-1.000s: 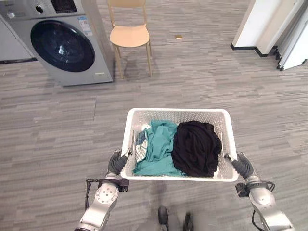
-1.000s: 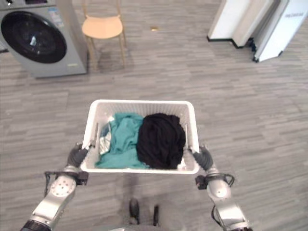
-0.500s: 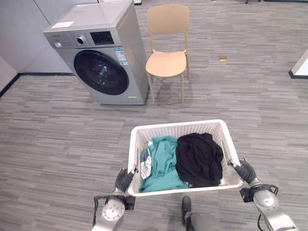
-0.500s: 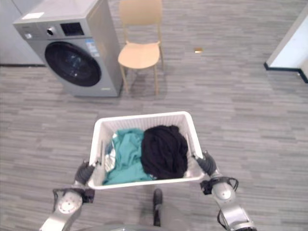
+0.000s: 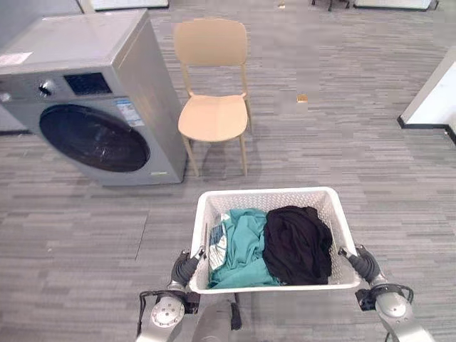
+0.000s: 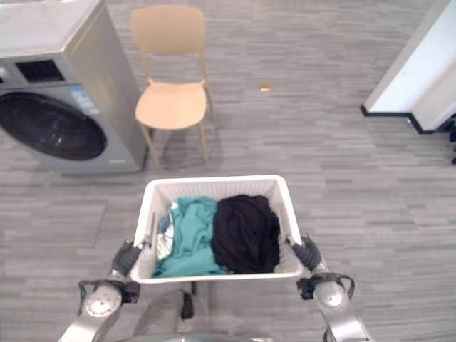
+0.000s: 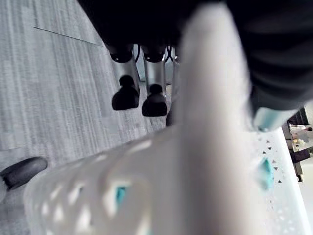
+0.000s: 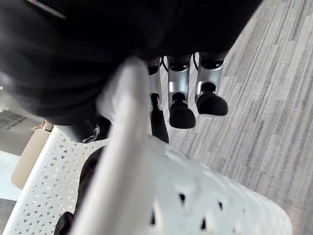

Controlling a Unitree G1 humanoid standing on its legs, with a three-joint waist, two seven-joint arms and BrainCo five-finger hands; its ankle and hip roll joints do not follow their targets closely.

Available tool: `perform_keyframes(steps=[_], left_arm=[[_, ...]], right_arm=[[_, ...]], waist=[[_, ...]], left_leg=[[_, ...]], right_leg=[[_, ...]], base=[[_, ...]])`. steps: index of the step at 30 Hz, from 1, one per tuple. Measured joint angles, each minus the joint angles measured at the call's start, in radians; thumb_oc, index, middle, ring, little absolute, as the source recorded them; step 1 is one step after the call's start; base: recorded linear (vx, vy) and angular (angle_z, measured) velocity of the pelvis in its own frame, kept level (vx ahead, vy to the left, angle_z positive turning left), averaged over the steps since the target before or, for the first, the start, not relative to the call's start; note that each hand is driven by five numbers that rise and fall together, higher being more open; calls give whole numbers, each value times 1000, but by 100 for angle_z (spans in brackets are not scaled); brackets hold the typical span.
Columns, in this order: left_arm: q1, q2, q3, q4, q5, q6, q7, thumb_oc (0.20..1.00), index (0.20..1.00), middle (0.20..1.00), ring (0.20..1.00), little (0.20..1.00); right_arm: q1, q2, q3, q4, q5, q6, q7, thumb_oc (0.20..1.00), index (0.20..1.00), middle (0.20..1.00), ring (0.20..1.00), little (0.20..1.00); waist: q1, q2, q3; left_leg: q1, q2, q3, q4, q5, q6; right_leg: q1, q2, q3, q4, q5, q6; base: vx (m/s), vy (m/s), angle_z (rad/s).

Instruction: Grab the laundry basket,head to the washer,open it,put in the laundry and shut it.

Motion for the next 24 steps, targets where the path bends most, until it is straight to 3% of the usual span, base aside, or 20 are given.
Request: perform_keyframes(steps=[2,3,4,5,6,7,8,10,11,13,14,15,17,18,19,20,21,24], left_arm=[[-34,22,3,-12,0,0,-4,200,200,200,200,200],[-52,29,4,-19,0,-1,-3,200,200,200,200,200],[-61,39,8,-17,0,0,-3,200,200,200,200,200],[-90,37,13,-21,0,-1,0,200,200,200,200,200],[-97,37,17,-26,0,-5,4,200,200,200,200,200],[-128,36,20,-23,-1,-7,9,200,200,200,200,200],[-132,38,25,-21,0,-9,10,200,200,200,200,200],[-151,38,35,-21,0,-9,9,200,200,200,200,200],[-144,42,38,-20,-1,-10,11,200,200,200,200,200],[-141,35,36,-8,-1,-10,11,200,200,200,200,200],[-126,37,34,-1,-1,-10,9,200,200,200,200,200],[-109,40,31,2,-1,-11,9,200,200,200,200,200],[-59,35,23,3,-1,-10,10,200,200,200,200,200],[-45,29,16,2,-1,-9,9,200,200,200,200,200],[-32,24,16,0,1,-8,6,200,200,200,200,200],[-33,21,1,4,6,1,-8,200,200,200,200,200],[-21,17,-1,3,6,0,-11,200,200,200,200,200],[-16,-4,10,-8,-4,-2,-4,200,200,200,200,200]], right_arm=[[5,3,-11,-25,-1,-1,0,200,200,200,200,200],[-5,3,-15,-36,-1,-1,-2,200,200,200,200,200],[-14,6,-21,-52,-2,-1,0,200,200,200,200,200],[-17,5,-28,-67,-3,-1,-1,200,200,200,200,200],[-34,5,-30,-70,-8,-1,1,200,200,200,200,200],[-52,15,-41,-78,-9,-1,-3,200,200,200,200,200],[-59,15,-41,-77,-9,-1,-3,200,200,200,200,200],[-73,14,-39,-76,-9,-1,-2,200,200,200,200,200],[-91,15,-31,-69,-9,-1,-2,200,200,200,200,200],[-94,7,-25,-50,-9,-1,-1,200,200,200,200,200],[-93,8,-17,-36,-9,0,2,200,200,200,200,200],[-81,11,-9,-32,-9,0,3,200,200,200,200,200],[-61,15,4,-8,-9,1,10,200,200,200,200,200],[-44,17,1,-5,-9,3,12,200,200,200,200,200],[-34,24,-2,8,-8,3,12,200,200,200,200,200],[-3,24,-14,22,-8,4,19,200,200,200,200,200],[5,12,-15,16,-7,-2,23,200,200,200,200,200],[-49,-2,-18,15,-8,-4,20,200,200,200,200,200]], waist=[[-7,-23,-10],[-8,-32,-9],[-5,-33,-10],[-4,-33,-8],[-1,-21,-2],[-10,-2,9],[-10,13,16],[-13,26,30],[-14,24,38],[-25,22,43],[-33,11,45],[-34,-3,48],[-33,-17,45],[-31,-13,46],[-38,-10,48],[-58,-17,44],[-53,-12,40],[-21,-2,38]], left_leg=[[47,-46,-40,-38,-33,41],[62,-66,-36,-45,-59,52],[79,-83,-54,-59,-46,35],[111,-100,-71,-82,-73,54],[123,-100,-81,-86,-73,47],[165,-107,-125,-114,-94,65],[190,-96,-148,-130,-81,49],[252,-87,-167,-172,-92,63],[290,-82,-164,-174,-110,48],[321,-75,-180,-166,-165,60],[339,-72,-192,-150,-198,20],[364,-79,-208,-140,-219,6],[432,-75,-241,-131,-284,-17],[443,-65,-250,-107,-295,-41],[442,-58,-255,-55,-306,-61],[399,-53,-223,114,-316,-119],[391,-40,-192,185,-307,-136],[270,20,-131,391,-324,-158]], right_leg=[[-96,-68,-7,218,-52,1],[-144,-89,-6,300,-23,16],[-196,-118,0,425,-47,32],[-231,-132,2,451,-80,33],[-281,-140,11,512,-84,26],[-391,-135,18,641,-94,12],[-434,-115,41,662,-114,7],[-537,-102,20,617,-130,2],[-647,-109,-5,481,-110,18],[-734,-106,-12,379,-50,39],[-757,-117,-27,257,21,49],[-756,-126,-40,183,58,47],[-720,-141,-49,155,125,41],[-699,-138,-54,163,187,25],[-686,-137,-52,193,190,22],[-620,-137,-52,174,226,-6],[-580,-122,-59,152,247,-74],[-518,-92,-49,85,233,-134]], base=[[316,248,9],[383,293,20],[194,138,7],[406,267,4],[321,176,11],[409,204,23],[286,89,46],[248,31,31],[242,7,32],[388,-35,46],[444,-89,58],[246,-61,53],[350,-138,46],[340,-148,65],[259,-143,116],[155,-88,130],[215,-115,108],[222,-12,6]])
